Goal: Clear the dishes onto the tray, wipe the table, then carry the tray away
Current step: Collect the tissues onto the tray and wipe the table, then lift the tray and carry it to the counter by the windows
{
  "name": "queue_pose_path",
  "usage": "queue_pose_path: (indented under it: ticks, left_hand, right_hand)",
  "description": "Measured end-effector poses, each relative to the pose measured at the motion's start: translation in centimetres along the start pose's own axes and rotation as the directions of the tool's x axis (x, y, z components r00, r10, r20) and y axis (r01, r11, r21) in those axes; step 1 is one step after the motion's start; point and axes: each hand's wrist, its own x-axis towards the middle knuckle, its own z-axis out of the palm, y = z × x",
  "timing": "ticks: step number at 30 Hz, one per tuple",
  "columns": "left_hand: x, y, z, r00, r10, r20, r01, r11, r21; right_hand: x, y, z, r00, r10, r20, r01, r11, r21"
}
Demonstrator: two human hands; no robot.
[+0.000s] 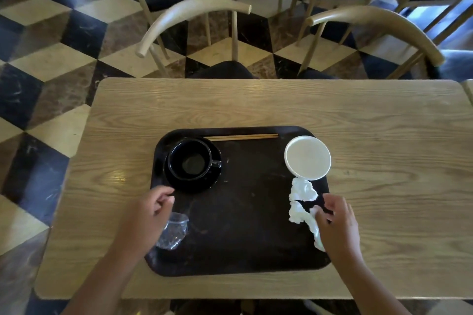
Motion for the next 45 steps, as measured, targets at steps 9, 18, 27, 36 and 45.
queue_pose_path:
  ticks: [9,18,27,36,45]
  left_hand:
    - [4.0,-5.9,0.1,0.970,-0.166,-0.177,0.173,0.985,0.026]
    - [5.0,-8.9,4.0,0.961,-0.184,-0.208,0.186,0.983,-0.008]
    - [5.5,-9.3,5.6,0.947,-0.079,-0.311,0.098,0.994,0.048]
    - [5.9,-8.9,6.2,0.932,-0.092,-0.352,0.150,0.978,0.142]
    - [6.2,-8.4,5.6,0.922,-0.065,-0.381,0.126,0.983,0.137]
  right_hand:
    - [5.7,1.2,-0.5,0.998,-0.042,-0.044,0.034,0.985,-0.168]
    - [6.4,2.3,1.2,0.988,-0.131,-0.076,0.101,0.945,-0.311]
    - [6.5,2.9,2.7,0.974,-0.186,-0.133,0.113,0.896,-0.430]
    - [6.2,2.5,2.5,0.978,-0.181,-0.106,0.113,0.882,-0.458]
    - [6.3,2.4,2.4,0.978,-0.164,-0.132,0.086,0.882,-0.463]
